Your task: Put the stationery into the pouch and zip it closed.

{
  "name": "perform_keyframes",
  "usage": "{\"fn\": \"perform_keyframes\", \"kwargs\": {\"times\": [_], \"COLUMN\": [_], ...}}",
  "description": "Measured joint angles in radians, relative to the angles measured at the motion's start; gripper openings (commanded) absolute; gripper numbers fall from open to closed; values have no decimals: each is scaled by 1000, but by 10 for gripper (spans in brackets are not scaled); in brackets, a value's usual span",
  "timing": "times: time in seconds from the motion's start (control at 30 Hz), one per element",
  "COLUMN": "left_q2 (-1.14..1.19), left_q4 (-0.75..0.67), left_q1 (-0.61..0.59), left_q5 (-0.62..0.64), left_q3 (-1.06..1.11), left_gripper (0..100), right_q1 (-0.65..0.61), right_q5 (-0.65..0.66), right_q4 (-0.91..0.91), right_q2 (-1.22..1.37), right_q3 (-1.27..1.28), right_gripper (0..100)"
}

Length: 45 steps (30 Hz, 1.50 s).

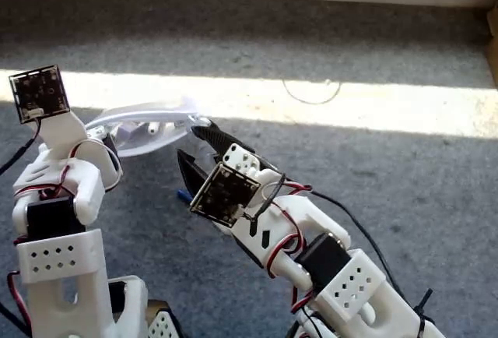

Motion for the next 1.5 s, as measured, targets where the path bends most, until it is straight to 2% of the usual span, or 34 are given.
{"fn": "perform_keyframes", "kwargs": {"times": [0.33,0.5,0.67,0.87,1.07,1.33,1.5], "left_q2": [0,0,0,0,0,0,0], "left_q4": [0,0,0,0,0,0,0], "left_q1": [-75,-129,-140,-140,-140,-140,-140], "left_q5": [2,31,32,32,32,32,32], "left_q3": [0,0,0,0,0,0,0], "left_gripper": [8,8,8,8,8,8,8], "right_q1": [0,-9,-37,-54,-100,-127,-130], "right_q5": [-12,-163,-201,-204,-204,-204,-204], "right_q4": [124,203,241,242,166,152,152], "right_q2": [0,-3,-3,-5,-5,-5,107], "right_q3": [0,0,0,66,147,155,155], "right_gripper": [120,122,122,122,122,122,122]}}
